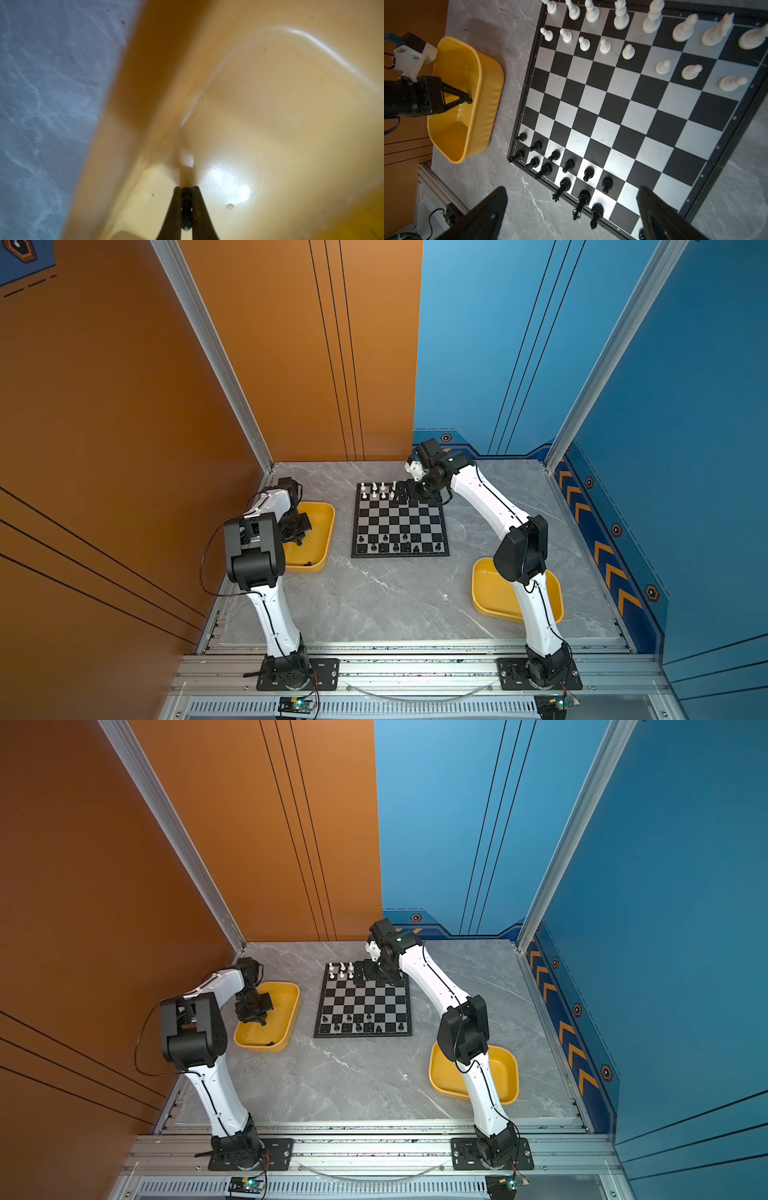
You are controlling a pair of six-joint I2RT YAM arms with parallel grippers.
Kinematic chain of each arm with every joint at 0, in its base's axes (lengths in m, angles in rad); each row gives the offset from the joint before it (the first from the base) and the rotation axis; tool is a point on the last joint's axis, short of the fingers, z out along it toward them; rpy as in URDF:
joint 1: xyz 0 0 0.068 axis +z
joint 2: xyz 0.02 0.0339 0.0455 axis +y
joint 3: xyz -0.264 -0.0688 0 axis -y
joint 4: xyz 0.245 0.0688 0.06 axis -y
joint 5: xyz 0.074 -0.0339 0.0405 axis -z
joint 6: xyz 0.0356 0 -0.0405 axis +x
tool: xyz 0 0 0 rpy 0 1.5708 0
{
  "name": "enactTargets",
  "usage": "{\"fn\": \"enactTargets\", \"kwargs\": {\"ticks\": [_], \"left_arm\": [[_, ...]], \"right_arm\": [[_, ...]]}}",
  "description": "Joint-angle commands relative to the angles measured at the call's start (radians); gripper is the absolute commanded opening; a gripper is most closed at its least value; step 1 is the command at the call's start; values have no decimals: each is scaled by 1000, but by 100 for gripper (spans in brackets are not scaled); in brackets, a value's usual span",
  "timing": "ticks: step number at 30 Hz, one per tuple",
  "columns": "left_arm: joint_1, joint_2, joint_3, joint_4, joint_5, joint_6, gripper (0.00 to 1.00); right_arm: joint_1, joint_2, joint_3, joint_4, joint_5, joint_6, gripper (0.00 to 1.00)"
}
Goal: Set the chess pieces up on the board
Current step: 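Carry the black pawn over the board while the right gripper draws back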
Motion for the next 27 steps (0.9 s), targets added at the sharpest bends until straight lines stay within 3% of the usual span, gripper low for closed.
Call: {"fn": "enactTargets", "kwargs": {"ticks": [1, 7, 14, 27], "left_arm": [[5, 13, 16, -14, 3, 4, 5], [-23, -60, 20, -25, 20, -2, 5], [-127, -106, 122, -92, 12, -11, 7], [-534, 3, 392, -121, 26, -116, 9]], "right_arm": [[-6, -9, 24, -44, 13, 3, 100], [-5, -42, -8, -50, 16, -6, 100], [-24, -191, -207, -29, 77, -38, 100], [-132, -742, -804, 64, 206, 6, 100]]}}
